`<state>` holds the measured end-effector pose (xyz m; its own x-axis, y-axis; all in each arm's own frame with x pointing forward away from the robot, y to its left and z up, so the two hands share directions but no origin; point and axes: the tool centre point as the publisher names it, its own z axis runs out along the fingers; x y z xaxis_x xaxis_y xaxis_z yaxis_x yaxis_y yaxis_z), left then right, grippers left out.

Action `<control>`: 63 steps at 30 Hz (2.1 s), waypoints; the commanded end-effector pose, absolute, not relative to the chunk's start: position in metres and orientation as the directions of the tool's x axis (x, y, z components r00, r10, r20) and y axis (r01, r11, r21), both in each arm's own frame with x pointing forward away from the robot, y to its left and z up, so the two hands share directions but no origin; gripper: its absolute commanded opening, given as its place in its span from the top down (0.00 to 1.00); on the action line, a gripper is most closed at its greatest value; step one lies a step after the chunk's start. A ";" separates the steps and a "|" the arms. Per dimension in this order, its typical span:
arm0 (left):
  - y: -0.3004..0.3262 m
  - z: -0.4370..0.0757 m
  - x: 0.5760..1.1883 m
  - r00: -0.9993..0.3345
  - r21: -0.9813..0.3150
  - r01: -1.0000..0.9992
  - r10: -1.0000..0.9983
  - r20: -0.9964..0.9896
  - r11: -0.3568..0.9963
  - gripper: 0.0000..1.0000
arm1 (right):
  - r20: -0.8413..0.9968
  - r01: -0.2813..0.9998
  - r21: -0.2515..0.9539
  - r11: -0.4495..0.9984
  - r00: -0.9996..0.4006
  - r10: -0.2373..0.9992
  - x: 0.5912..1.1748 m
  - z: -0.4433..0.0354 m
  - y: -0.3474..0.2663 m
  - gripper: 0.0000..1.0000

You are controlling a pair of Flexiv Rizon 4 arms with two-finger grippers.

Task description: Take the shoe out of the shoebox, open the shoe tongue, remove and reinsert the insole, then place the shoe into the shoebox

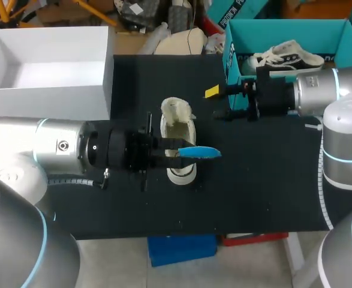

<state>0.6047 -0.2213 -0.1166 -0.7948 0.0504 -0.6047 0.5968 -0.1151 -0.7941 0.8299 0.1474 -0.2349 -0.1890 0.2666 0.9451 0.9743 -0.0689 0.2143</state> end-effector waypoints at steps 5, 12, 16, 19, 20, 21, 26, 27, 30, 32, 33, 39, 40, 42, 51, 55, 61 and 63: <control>-0.220 -0.115 0.591 -0.661 -0.662 0.750 -0.038 -0.749 -0.005 1.00 | 0.945 0.974 0.215 -0.072 -0.189 0.267 0.830 -0.236 0.149 0.00; -0.220 -0.111 0.566 -0.551 -0.543 0.834 -0.087 -0.830 -0.100 1.00 | 0.945 0.974 0.215 -0.072 -0.189 0.267 0.830 -0.236 0.149 0.00; -0.216 -0.130 0.560 -0.434 -0.423 0.898 -0.080 -0.897 -0.123 1.00 | 0.945 0.974 0.215 -0.072 -0.189 0.267 0.830 -0.236 0.149 0.00; -0.213 -0.150 0.561 -0.354 -0.346 0.931 -0.053 -0.934 -0.116 1.00 | 0.945 0.974 0.215 -0.072 -0.189 0.267 0.830 -0.236 0.149 0.00; -0.213 -0.152 0.563 -0.350 -0.343 0.933 -0.048 -0.936 -0.114 1.00 | 0.945 0.974 0.215 -0.072 -0.189 0.267 0.830 -0.236 0.149 0.00; -0.212 -0.158 0.563 -0.314 -0.308 0.945 -0.031 -0.949 -0.112 1.00 | 0.945 0.974 0.215 -0.072 -0.189 0.267 0.830 -0.236 0.149 0.00; -0.209 -0.179 0.572 -0.178 -0.177 0.979 0.003 -0.984 -0.097 1.00 | 0.945 0.974 0.215 -0.072 -0.189 0.267 0.830 -0.236 0.149 0.00; -0.209 -0.182 0.573 -0.173 -0.172 0.981 -0.002 -0.985 -0.094 1.00 | 0.945 0.974 0.215 -0.072 -0.189 0.267 0.830 -0.236 0.149 0.00; -0.208 -0.186 0.576 -0.169 -0.168 0.982 -0.004 -0.986 -0.087 1.00 | 0.945 0.974 0.215 -0.072 -0.189 0.267 0.830 -0.236 0.149 0.00; -0.208 -0.186 0.576 -0.169 -0.168 0.982 -0.004 -0.986 -0.087 1.00 | 0.945 0.974 0.215 -0.072 -0.189 0.267 0.830 -0.236 0.149 0.00; -0.208 -0.186 0.576 -0.169 -0.168 0.982 -0.004 -0.986 -0.087 1.00 | 0.945 0.974 0.215 -0.072 -0.189 0.267 0.830 -0.236 0.149 0.00; -0.208 -0.186 0.576 -0.169 -0.168 0.982 -0.004 -0.986 -0.087 1.00 | 0.945 0.974 0.215 -0.072 -0.189 0.267 0.830 -0.236 0.149 0.00; -0.208 -0.186 0.576 -0.169 -0.168 0.982 -0.004 -0.986 -0.087 1.00 | 0.945 0.974 0.215 -0.072 -0.189 0.267 0.830 -0.236 0.149 0.00; -0.211 -0.179 0.567 -0.115 -0.112 0.989 -0.036 -0.993 -0.097 1.00 | 0.945 0.974 0.215 -0.072 -0.189 0.267 0.830 -0.236 0.149 0.00; -0.222 -0.199 0.542 0.278 0.283 0.952 -0.058 -0.959 -0.113 1.00 | 0.945 0.974 0.215 -0.072 -0.189 0.267 0.830 -0.236 0.149 0.00; -0.218 -0.223 0.558 0.236 0.248 0.965 -0.123 -0.964 -0.086 1.00 | 0.945 0.974 0.215 -0.072 -0.189 0.267 0.830 -0.236 0.149 0.00; -0.217 -0.251 0.585 0.192 0.198 0.978 -0.094 -0.977 -0.064 1.00 | 0.945 0.974 0.215 -0.072 -0.189 0.267 0.830 -0.236 0.149 0.00; -0.216 -0.260 0.596 0.182 0.186 0.981 -0.072 -0.981 -0.050 1.00 | 0.945 0.974 0.215 -0.072 -0.189 0.267 0.830 -0.236 0.149 0.00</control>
